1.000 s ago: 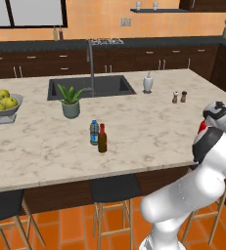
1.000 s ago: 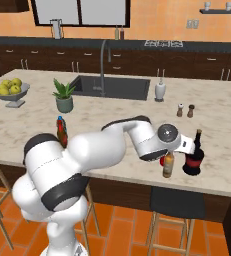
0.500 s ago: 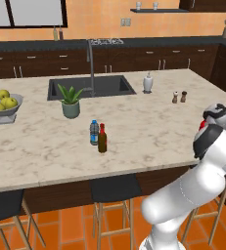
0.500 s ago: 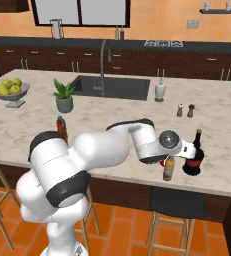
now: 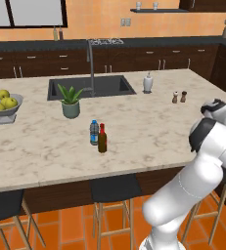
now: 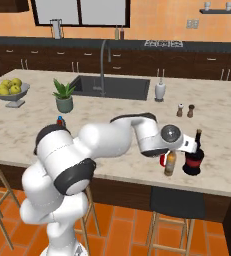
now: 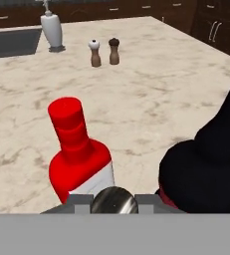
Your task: Move the plastic bottles in the middle to the plastics group, and the glass bottles in the middle to the glass group.
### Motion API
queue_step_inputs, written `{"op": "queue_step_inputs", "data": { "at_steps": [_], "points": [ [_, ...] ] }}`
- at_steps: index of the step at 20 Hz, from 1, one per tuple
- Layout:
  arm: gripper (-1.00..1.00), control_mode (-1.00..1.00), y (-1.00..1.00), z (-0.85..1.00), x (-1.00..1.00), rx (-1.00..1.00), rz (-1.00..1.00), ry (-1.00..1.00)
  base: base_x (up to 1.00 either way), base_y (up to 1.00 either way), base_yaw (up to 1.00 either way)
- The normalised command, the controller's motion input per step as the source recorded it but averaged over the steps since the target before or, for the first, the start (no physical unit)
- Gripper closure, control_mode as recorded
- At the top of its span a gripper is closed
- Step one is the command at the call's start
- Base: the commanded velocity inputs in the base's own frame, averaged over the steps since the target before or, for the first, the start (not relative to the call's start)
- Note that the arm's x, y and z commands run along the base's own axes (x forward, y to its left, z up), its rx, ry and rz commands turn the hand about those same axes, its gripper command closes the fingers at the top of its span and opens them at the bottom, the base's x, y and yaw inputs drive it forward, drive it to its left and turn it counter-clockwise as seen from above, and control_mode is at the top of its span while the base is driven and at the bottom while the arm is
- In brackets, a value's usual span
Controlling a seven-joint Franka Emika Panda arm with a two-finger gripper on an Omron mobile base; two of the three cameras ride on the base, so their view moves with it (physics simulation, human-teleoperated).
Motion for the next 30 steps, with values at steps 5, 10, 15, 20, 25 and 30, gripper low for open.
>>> {"op": "queue_step_inputs", "data": {
  "at_steps": [5, 10, 15, 20, 25, 30],
  "points": [
    [1.0, -1.0, -0.17, -0.06, 0.0, 0.0, 0.0, -0.04, 0.0, 0.0, 0.0],
    [1.0, -1.0, 0.0, -0.2, 0.0, 0.0, 0.0, 0.0, 0.0, 0.0, 0.0],
    [1.0, -1.0, 0.0, -0.11, 0.0, -0.03, 0.0, 0.0, 0.0, 0.0, 0.0],
    [1.0, -1.0, 0.09, -0.02, -0.07, -0.07, 0.0, -0.01, 0.0, 0.0, 0.0],
    [1.0, -1.0, 0.29, 0.0, -0.32, -0.1, 0.0, -0.02, 0.0, 0.0, 0.0],
    [1.0, -1.0, 0.35, 0.0, -0.17, -0.06, 0.0, -0.03, 0.0, 0.0, 0.0]
  ]
}}
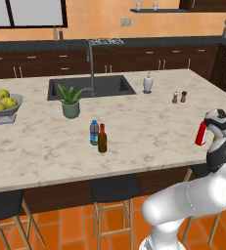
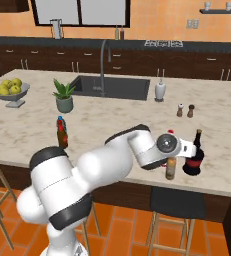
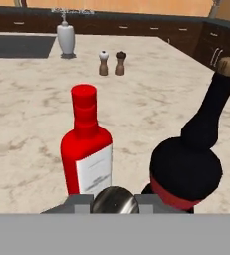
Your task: Move the plastic bottles in the middle to the plastics group, and the glass bottles in the middle to the glass group.
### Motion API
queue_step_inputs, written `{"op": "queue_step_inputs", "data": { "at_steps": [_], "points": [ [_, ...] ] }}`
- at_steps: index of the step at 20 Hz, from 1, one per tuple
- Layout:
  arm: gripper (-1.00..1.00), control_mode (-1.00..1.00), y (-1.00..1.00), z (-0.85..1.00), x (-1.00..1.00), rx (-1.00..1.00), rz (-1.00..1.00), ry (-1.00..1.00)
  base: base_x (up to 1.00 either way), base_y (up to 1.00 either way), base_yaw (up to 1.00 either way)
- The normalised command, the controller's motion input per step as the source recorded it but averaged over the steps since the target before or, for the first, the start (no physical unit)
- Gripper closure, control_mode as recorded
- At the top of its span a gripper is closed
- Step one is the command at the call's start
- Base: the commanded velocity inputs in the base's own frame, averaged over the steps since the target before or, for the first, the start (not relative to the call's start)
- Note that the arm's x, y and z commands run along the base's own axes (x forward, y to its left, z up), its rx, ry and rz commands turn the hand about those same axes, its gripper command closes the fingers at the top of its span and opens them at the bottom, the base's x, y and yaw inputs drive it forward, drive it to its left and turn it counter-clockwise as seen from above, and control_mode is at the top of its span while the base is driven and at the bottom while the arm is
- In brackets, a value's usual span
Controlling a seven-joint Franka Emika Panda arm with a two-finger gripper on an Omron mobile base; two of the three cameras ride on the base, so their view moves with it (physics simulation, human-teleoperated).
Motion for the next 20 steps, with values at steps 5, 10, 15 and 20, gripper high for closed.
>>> {"op": "queue_step_inputs", "data": {
  "at_steps": [5, 10, 15, 20],
  "points": [
    [1.0, -1.0, 0.02, 0.05, 0.01, 0.0, 0.0, -0.12, 0.0, 0.0, 0.0],
    [1.0, -1.0, -0.06, 0.0, 0.0, 0.01, 0.0, 0.0, 0.0, 0.0, 0.0],
    [1.0, -1.0, 0.0, 0.0, 0.0, 0.0, 0.0, 0.0, 0.0, 0.0, 0.0],
    [-1.0, -1.0, 0.0, 0.0, 0.0, 0.0, 0.0, 0.0, 0.0, 0.0, 0.0]
  ]
}}
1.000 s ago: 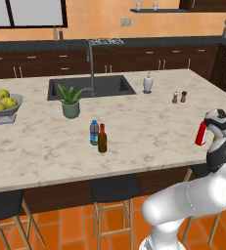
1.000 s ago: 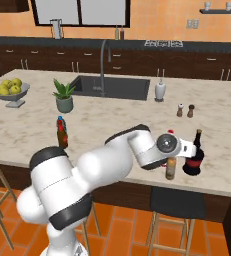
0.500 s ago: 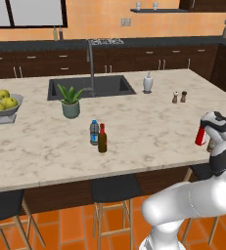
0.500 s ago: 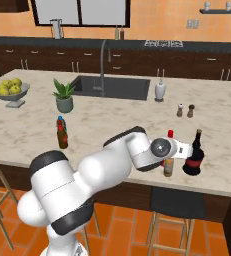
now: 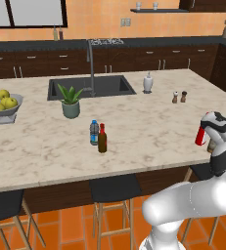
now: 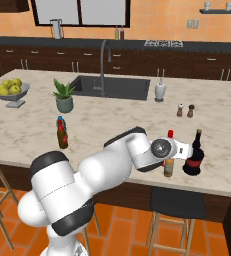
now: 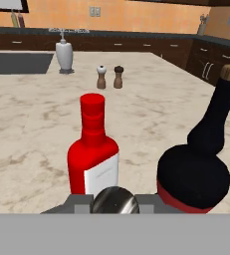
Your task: Move the plastic bottles in the middle to the plastics group, and the glass bottles in the middle to the glass group.
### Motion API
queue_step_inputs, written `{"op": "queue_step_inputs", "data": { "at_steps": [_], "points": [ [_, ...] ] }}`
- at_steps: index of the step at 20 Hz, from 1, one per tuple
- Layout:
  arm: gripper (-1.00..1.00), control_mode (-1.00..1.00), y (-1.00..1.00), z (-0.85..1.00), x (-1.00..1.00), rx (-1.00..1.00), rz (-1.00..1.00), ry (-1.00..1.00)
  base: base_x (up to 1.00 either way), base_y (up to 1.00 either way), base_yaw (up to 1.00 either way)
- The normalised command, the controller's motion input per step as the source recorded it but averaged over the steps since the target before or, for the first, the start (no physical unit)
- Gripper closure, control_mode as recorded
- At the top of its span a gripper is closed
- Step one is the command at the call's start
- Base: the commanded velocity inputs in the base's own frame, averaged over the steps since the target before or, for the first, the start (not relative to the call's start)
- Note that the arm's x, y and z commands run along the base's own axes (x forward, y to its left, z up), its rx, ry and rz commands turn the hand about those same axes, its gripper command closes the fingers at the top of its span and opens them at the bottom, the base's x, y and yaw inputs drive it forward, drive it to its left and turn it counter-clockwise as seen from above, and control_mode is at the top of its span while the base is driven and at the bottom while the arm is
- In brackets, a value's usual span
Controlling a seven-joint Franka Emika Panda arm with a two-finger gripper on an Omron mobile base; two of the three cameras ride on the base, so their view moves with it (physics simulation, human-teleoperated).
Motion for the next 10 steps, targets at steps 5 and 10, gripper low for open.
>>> {"op": "queue_step_inputs", "data": {
  "at_steps": [5, 10],
  "points": [
    [-1.0, -1.0, 0.0, 0.0, 0.0, 0.0, 0.0, 0.0, 0.0, 0.0, 0.0],
    [-1.0, -1.0, 0.0, 0.0, 0.0, 0.0, 0.0, 0.0, 0.0, 0.0, 0.0]
  ]
}}
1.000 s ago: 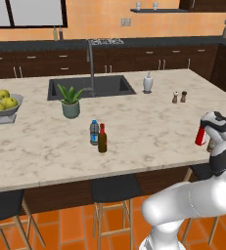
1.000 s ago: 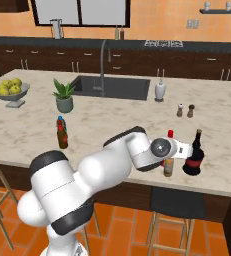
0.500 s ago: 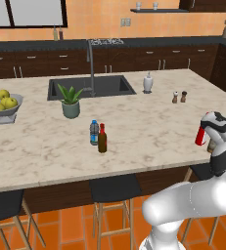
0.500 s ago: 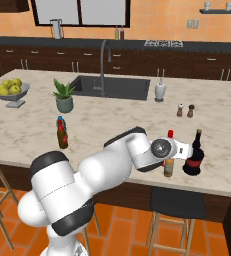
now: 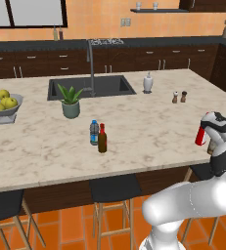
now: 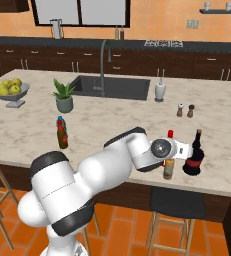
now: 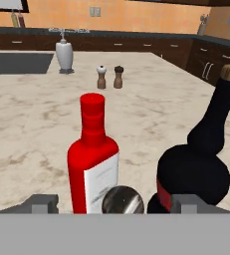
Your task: Move the plastic bottles in the middle to the plastics group, and the glass bottles in the middle to the glass group.
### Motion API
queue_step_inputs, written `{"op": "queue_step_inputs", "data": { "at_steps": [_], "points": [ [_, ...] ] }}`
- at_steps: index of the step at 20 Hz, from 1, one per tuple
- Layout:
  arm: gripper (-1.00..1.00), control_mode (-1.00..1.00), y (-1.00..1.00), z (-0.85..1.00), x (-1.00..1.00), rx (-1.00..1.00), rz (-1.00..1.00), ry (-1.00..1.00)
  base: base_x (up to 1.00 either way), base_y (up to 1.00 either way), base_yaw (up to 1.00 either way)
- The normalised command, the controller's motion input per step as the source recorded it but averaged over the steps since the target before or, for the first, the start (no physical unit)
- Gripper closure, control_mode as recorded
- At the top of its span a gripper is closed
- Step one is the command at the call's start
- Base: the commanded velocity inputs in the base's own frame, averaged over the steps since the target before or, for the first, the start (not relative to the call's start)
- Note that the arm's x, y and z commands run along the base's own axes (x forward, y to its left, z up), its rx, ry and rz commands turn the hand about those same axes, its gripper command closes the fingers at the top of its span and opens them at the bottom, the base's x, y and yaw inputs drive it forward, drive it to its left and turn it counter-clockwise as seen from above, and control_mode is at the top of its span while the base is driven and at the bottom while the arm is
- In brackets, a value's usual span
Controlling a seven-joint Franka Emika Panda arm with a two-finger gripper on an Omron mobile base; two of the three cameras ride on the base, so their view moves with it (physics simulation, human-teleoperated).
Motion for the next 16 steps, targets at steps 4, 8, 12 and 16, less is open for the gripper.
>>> {"op": "queue_step_inputs", "data": {
  "at_steps": [4, 8, 12, 16],
  "points": [
    [-1.0, -1.0, 0.0, 0.06, -0.24, 0.0, 0.0, 0.0, 0.0, 0.0, 0.0],
    [-1.0, -1.0, 0.0, 0.54, -0.59, -0.01, 0.0, 0.03, 0.0, 0.0, 0.0],
    [-1.0, -1.0, 0.05, 0.91, -0.4, 0.0, 0.0, 0.12, 0.0, 0.0, 0.0],
    [-1.0, -1.0, 0.44, 0.84, -0.35, 0.0, 0.0, 0.13, 0.0, 0.0, 0.0]
  ]
}}
